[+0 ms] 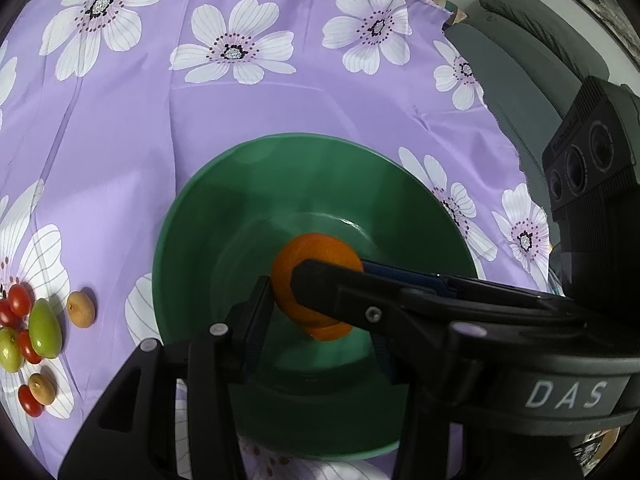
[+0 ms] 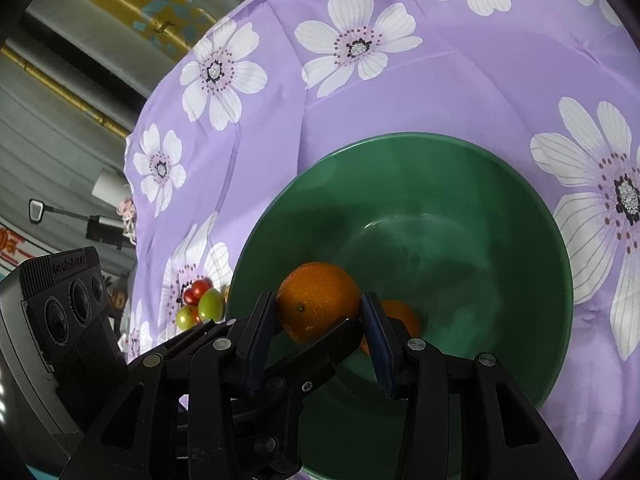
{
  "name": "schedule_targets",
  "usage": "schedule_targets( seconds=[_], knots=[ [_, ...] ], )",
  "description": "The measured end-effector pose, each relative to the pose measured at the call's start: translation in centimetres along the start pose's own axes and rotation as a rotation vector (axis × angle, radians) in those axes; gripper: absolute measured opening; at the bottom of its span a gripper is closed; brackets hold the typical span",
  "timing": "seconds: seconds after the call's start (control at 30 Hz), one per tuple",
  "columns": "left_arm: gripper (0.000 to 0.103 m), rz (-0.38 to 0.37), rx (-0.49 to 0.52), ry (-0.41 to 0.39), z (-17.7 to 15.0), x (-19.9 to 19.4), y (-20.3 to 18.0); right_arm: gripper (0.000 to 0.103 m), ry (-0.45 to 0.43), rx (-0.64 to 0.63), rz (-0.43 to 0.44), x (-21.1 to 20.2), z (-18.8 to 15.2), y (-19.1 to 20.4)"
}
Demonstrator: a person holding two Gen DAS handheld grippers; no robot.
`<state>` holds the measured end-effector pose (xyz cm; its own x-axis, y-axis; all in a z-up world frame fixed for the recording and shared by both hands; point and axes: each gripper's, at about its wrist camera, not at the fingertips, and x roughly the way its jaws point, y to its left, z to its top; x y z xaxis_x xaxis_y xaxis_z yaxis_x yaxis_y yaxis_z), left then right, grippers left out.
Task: Organize fruits
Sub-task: 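Lower the large orange into the green bowl and open the right gripper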
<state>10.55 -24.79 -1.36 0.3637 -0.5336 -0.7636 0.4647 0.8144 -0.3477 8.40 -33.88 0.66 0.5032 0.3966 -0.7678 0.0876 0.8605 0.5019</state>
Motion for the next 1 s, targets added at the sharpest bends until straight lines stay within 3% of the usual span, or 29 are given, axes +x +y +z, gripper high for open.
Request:
schedule_targets(
  seconds=[0.6,0.83,1.0],
  knots=[
    [0.044,0.067,0.006,0.039,0.0,0.8,-0.2,0.046,0.034,0.040,-0.019,1.0,0.0,-0.5],
    [0.045,0.061,-0.003,0.047,0.0,0.4,-0.1,0.047,0.036,0.042,-0.020,0.9,0.0,-0.4],
    [0.047,0.051,-0.001,0.026,-0.1,-0.8,-0.4,0.054,0.009,0.034,-0.034,0.1,0.0,0.0]
  ],
)
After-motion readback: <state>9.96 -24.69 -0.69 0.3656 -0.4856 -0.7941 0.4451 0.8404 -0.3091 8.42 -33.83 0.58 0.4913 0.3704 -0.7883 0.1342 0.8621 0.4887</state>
